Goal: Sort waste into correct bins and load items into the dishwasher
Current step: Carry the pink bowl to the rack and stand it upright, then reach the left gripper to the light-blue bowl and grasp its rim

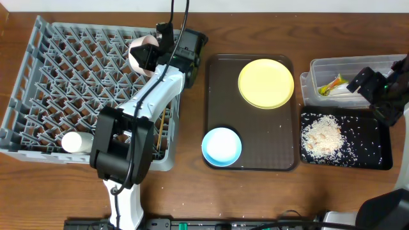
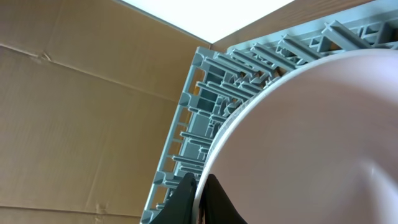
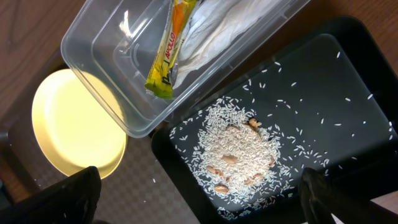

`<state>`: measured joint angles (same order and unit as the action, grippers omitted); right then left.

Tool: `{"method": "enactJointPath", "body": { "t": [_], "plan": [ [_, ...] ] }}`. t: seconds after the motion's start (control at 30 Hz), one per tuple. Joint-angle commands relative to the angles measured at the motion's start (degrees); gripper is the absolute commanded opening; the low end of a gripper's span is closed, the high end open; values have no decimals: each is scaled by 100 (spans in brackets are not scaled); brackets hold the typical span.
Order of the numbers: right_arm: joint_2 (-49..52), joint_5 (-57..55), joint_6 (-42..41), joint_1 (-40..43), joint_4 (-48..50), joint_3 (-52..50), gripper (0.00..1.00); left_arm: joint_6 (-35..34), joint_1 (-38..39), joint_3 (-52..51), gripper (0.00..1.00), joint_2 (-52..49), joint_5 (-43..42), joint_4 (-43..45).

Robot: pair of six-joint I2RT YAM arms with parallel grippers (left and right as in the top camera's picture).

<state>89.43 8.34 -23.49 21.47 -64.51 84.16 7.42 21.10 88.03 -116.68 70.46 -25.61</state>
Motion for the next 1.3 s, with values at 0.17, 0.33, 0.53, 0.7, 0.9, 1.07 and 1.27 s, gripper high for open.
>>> {"method": "enactJointPath", "body": {
  "t": [0.17,0.33,0.53,0.7,0.9,1.07,1.27],
  "plan": [
    [-59,4,-26,-2,-2,37,99,74,0,15,8,-57,247,-68],
    [-59,7,-26,-2,0,37,99,72,-4,15,8,-68,289,-68],
    [-59,7,-26,-2,-2,37,99,70,-4,15,8,-70,417,-87],
    [-59,7,-26,-2,-2,37,99,63,37,15,8,-168,140,-203],
    [-59,7,-26,-2,-2,37,99,-173,306,13,13,-205,-516,-540],
    [-59,7,-26,-2,-2,37,99,-175,671,15,17,-170,-542,-546],
    [-59,7,-26,-2,-2,37,99,-444,1038,15,35,-61,-1633,-890]
  ]
}}
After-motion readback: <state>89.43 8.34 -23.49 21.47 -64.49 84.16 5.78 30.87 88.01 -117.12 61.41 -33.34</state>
